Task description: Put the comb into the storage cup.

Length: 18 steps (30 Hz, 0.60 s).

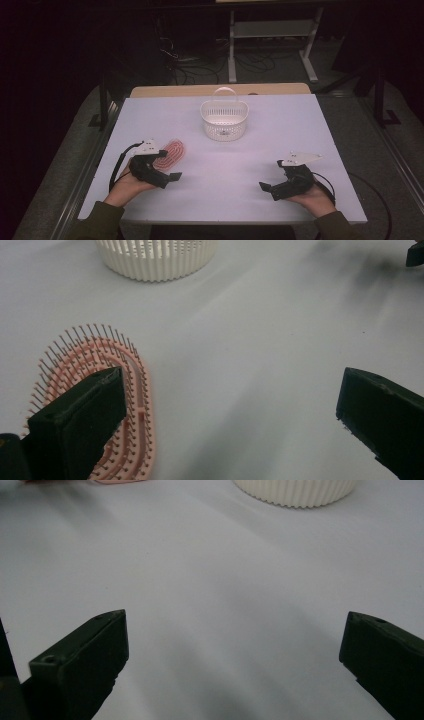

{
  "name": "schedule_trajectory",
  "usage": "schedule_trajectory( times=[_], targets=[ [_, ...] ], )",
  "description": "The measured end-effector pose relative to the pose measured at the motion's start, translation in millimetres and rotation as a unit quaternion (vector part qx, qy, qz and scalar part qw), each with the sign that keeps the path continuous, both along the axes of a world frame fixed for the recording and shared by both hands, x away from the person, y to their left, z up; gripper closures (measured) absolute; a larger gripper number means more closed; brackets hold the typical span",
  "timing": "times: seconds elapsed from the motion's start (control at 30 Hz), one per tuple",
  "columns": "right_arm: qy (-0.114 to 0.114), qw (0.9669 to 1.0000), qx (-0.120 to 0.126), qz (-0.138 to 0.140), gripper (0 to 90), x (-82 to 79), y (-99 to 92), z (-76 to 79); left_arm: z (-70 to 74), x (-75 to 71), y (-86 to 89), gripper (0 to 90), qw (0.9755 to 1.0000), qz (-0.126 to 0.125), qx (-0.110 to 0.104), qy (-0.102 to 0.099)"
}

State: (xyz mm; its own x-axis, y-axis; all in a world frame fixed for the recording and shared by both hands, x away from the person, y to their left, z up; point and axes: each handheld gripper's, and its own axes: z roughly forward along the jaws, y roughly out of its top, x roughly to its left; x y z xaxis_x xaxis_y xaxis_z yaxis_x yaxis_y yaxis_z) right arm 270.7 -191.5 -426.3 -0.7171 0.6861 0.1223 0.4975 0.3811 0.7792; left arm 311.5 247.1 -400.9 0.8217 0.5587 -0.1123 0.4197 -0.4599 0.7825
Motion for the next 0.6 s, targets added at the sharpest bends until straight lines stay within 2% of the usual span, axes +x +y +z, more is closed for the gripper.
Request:
schedule_trajectory(
  times=[0.3, 0.37, 0.6],
  targets=[
    [0.001, 1.0000, 0.000, 0.000, 0.0, 0.8, 0.6, -0.4, 6.9, 7.6, 8.0, 0.0, 0.9998, 0.014, 0.010, -0.012],
    [0.001, 1.0000, 0.001, -0.001, 0.0, 1.0, 0.1, -0.2, 8.9, 11.2, 10.2, 0.0, 0.9994, 0.021, 0.017, -0.021],
    [-0.002, 1.0000, 0.001, -0.001, 0.0, 0.3, -0.7, 0.5, 8.7, 22.7, 13.3, 0.0, 0.9990, 0.032, 0.026, -0.019]
  ],
)
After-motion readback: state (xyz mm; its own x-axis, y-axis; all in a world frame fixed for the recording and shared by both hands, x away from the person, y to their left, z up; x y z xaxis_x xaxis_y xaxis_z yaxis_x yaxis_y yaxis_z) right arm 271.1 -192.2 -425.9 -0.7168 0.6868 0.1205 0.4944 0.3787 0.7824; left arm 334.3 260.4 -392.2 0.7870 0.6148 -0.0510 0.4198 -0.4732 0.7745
